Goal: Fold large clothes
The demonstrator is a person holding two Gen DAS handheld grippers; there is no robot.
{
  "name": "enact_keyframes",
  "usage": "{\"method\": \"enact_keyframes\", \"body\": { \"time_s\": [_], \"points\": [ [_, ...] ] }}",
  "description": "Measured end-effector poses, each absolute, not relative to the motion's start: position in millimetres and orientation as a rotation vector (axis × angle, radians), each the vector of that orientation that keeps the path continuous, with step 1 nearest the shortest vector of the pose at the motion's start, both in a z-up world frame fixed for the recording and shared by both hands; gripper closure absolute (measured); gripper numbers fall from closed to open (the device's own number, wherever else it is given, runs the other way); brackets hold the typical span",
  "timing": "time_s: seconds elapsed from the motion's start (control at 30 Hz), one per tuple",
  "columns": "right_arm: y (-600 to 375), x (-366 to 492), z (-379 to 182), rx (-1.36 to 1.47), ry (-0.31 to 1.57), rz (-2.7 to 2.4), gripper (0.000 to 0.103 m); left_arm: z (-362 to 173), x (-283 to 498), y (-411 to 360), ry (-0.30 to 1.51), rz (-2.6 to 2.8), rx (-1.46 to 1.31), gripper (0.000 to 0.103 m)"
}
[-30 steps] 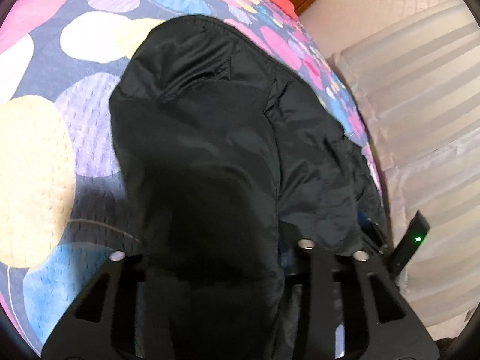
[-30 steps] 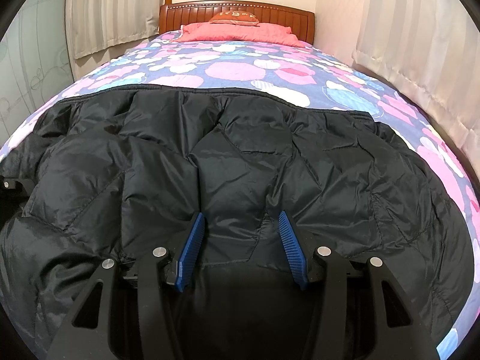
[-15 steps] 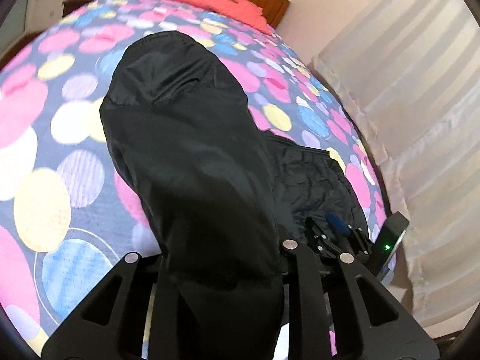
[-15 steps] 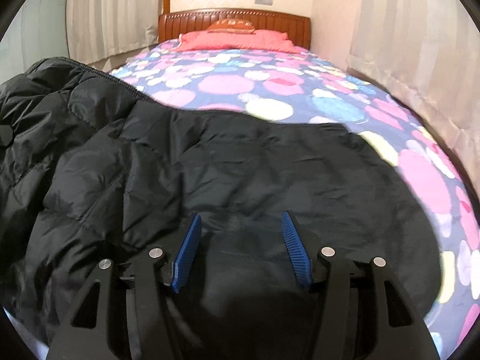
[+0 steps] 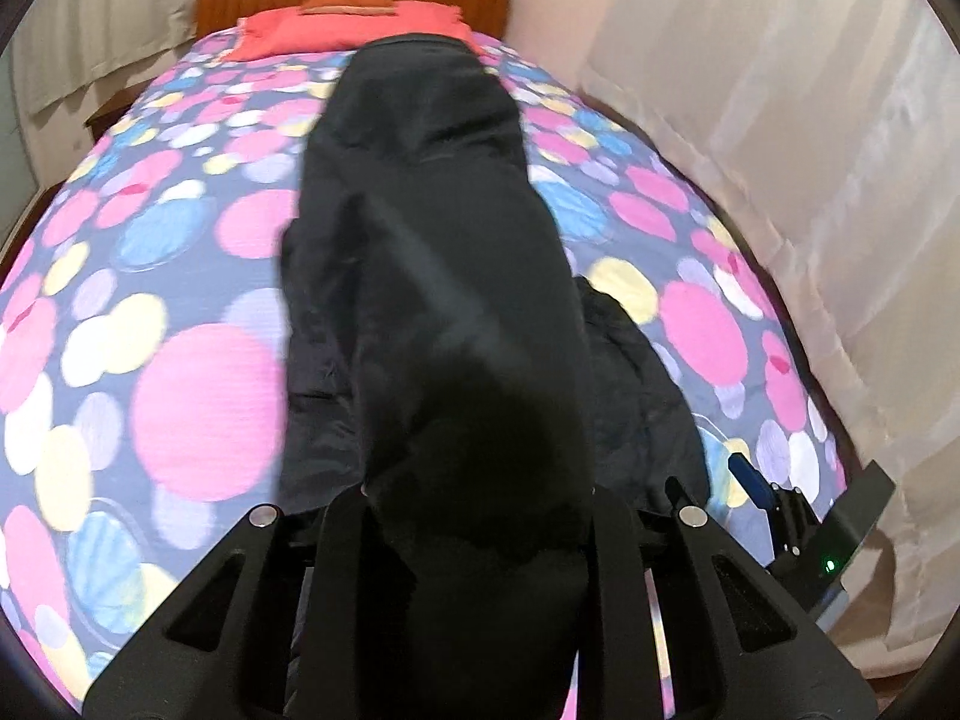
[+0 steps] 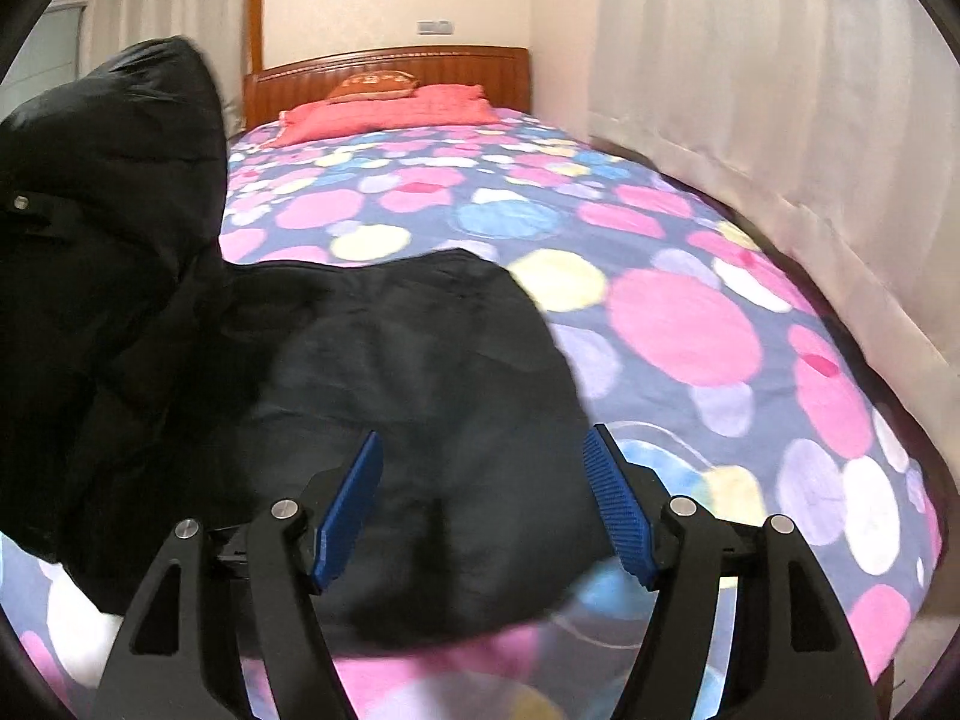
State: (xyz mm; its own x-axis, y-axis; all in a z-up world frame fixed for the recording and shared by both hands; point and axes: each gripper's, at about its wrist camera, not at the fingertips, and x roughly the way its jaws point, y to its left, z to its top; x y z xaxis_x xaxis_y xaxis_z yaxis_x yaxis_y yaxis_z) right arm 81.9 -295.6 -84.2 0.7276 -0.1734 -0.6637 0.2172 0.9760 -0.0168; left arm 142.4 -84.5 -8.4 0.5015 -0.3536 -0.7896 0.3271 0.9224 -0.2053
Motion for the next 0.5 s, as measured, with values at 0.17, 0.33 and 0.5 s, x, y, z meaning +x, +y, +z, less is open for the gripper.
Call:
{"method": "enact_keyframes", "body": {
  "time_s": [0.17,0.33,0.5],
  "points": [
    [-327,75,-95,0.092,0.74,-0.255,0.035,-48,140,-152,1.007,-0.443,0.014,0.082],
    [-344,71,-110,0.127,0.774,-0.281,0.035,-90,144,-179,1.048,-0.449,0.01,0.082],
    [-347,69,-122,0.137,0.798,-0.293,0.035,-119,145,-193,1.036,-0.452,-0.014,0.082]
  ]
}}
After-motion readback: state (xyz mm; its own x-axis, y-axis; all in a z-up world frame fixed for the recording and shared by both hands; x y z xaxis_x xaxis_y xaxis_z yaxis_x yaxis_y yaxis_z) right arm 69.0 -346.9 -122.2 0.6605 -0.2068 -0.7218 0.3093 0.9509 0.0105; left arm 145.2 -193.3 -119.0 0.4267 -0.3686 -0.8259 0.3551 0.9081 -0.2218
